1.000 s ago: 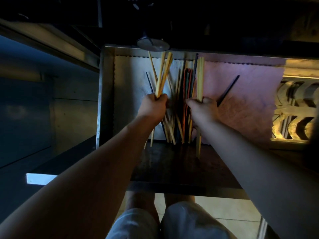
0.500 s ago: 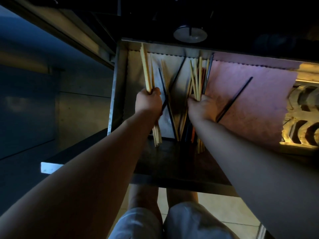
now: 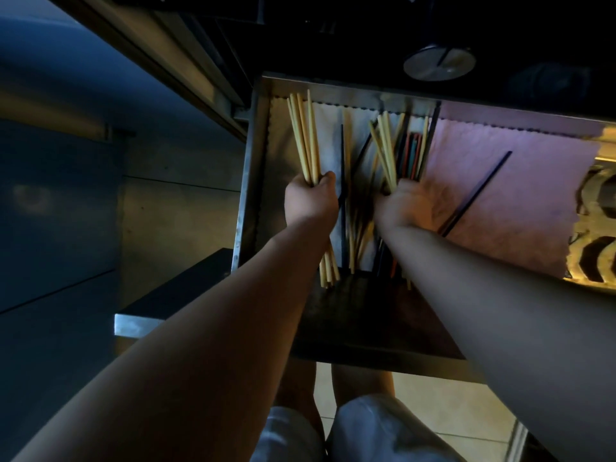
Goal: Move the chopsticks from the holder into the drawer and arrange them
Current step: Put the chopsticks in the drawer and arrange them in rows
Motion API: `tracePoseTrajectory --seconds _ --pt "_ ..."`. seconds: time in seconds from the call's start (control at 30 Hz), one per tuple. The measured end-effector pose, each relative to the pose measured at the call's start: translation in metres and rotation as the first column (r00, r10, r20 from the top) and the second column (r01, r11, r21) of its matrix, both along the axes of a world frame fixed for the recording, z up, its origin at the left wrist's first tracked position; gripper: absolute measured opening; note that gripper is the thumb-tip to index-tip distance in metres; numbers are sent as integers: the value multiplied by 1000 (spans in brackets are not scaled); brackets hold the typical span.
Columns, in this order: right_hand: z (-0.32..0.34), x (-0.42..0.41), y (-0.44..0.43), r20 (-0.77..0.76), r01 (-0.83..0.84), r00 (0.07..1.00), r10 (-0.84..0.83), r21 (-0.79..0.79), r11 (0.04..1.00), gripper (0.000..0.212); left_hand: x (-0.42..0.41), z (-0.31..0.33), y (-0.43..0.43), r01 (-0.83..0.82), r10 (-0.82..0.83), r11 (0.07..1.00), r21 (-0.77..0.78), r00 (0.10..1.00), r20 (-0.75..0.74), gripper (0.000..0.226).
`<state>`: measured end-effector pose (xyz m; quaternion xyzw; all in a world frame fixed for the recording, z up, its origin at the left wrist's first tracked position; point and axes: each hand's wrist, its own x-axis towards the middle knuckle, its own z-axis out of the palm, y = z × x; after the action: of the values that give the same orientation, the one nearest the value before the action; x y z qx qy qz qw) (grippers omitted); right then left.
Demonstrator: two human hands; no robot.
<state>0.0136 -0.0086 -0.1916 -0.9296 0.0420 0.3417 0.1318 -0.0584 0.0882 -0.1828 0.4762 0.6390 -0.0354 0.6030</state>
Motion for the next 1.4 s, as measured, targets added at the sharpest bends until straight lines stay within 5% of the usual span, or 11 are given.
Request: tracePoseTrajectory --seconds 0.17,0.67,0.97,1.13,1.4 --pt "2 0 16 110 42 993 -43 9 999 46 -2 -5 1 -10 10 1000 7 1000 -13 13" --pt "3 -1 38 -8 102 995 -103 -58 993 46 -2 -6 -10 138 -140 990 -33 988 -60 9" --pt "16 8 11 123 117 985 -122 54 992 40 5 -10 -17 198 -183 977 77 970 -161 10" --pt "25 15 -13 79 81 992 -97 177 981 37 11 -10 -26 329 -285 932 155 926 -249 27" --pt "23 23 -45 17 264 959 -282 305 915 37 22 -7 -40 559 -477 816 145 794 -377 27"
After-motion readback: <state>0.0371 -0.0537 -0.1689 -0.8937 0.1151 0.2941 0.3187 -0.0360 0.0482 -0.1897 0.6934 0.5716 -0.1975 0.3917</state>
